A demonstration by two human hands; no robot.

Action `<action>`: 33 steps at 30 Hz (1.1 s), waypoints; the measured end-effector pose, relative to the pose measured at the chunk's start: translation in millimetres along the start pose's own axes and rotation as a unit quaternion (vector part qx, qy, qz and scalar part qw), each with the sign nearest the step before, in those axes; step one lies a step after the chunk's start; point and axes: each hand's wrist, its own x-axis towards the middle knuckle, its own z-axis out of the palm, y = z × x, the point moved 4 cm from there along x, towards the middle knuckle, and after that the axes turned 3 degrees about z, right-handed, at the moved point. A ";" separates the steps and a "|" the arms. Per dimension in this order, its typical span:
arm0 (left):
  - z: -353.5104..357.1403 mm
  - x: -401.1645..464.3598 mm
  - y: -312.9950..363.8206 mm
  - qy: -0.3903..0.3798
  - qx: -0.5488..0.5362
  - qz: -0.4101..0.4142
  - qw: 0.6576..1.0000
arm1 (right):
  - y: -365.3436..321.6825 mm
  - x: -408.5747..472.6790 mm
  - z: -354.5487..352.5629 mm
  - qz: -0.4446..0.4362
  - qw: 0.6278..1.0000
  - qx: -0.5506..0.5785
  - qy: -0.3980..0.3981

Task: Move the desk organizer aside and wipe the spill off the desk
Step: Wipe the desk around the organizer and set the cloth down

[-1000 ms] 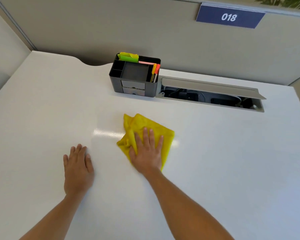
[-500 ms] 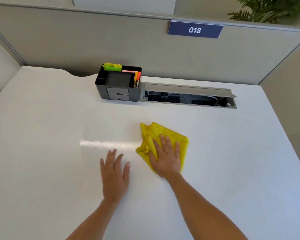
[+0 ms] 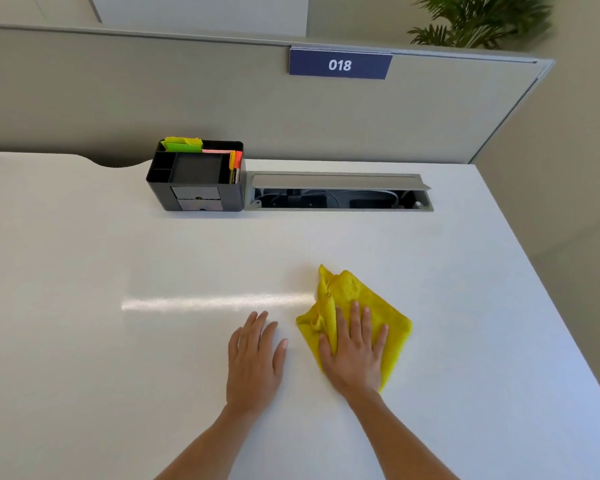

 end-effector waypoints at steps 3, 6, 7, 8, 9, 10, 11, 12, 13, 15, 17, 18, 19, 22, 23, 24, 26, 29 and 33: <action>8.3 1.1 -4.0 -0.012 0.010 0.007 1.000 | -1.3 0.6 5.6 -0.048 0.998 -0.027 -0.007; 12.8 2.5 -4.8 -0.029 0.015 0.016 0.999 | 0.6 9.7 10.8 -0.114 0.993 -0.040 -0.007; 13.4 2.9 -4.6 -0.031 0.016 0.017 0.999 | 0.9 14.7 11.4 -0.142 0.989 -0.044 -0.010; 13.9 2.9 -4.5 -0.033 0.017 0.016 0.999 | 1.5 21.9 11.7 -0.165 0.985 -0.046 -0.014; 13.9 2.6 -5.0 -0.038 0.019 0.014 0.999 | 1.8 31.0 11.7 -0.183 0.982 -0.046 -0.018; 13.3 2.6 -5.7 -0.042 0.020 0.011 0.999 | 2.0 41.9 11.1 -0.192 0.980 -0.046 -0.022; 13.1 3.0 -5.7 -0.044 0.020 0.009 0.999 | 2.6 53.8 9.8 -0.196 0.979 -0.048 -0.028; 13.1 3.2 -6.2 -0.044 0.022 0.007 0.999 | 3.0 66.0 8.5 -0.193 0.979 -0.051 -0.036; 14.0 3.2 -6.5 -0.045 0.026 0.005 0.999 | 3.6 78.7 7.8 -0.187 0.980 -0.054 -0.044; 15.0 2.3 -6.1 -0.049 0.028 0.004 0.998 | 4.7 101.2 6.7 -0.152 0.985 -0.054 -0.053; 15.6 3.0 -6.2 -0.049 0.028 0.001 0.998 | 1.4 119.3 5.3 -0.092 0.994 -0.036 -0.045; 15.8 3.6 -5.9 -0.048 0.029 -0.002 0.998 | -2.6 126.6 4.5 -0.062 0.997 -0.027 -0.039; 16.2 4.0 -5.4 -0.049 0.030 -0.004 0.998 | -7.5 133.2 4.4 -0.037 0.999 -0.020 -0.034; 16.2 4.1 -4.2 -0.052 0.038 -0.001 0.998 | -26.1 150.5 7.0 -0.008 0.999 -0.011 -0.033; 16.6 4.8 -4.3 -0.053 0.039 -0.002 0.998 | -32.9 156.6 9.0 -0.011 0.999 -0.012 -0.038; 16.8 5.1 -4.2 -0.053 0.040 -0.002 0.998 | -39.9 161.3 10.6 -0.017 0.999 -0.017 -0.040; 18.1 5.6 -5.3 -0.058 0.043 -0.007 0.997 | -55.4 169.4 15.5 -0.043 0.998 -0.027 -0.044; 19.2 5.7 -6.7 -0.059 0.041 -0.007 0.997 | -72.5 179.5 20.9 -0.129 0.989 -0.050 -0.059; 19.1 6.0 -8.3 -0.055 0.028 -0.005 0.998 | -51.0 200.6 14.7 -0.202 0.976 -0.047 -0.072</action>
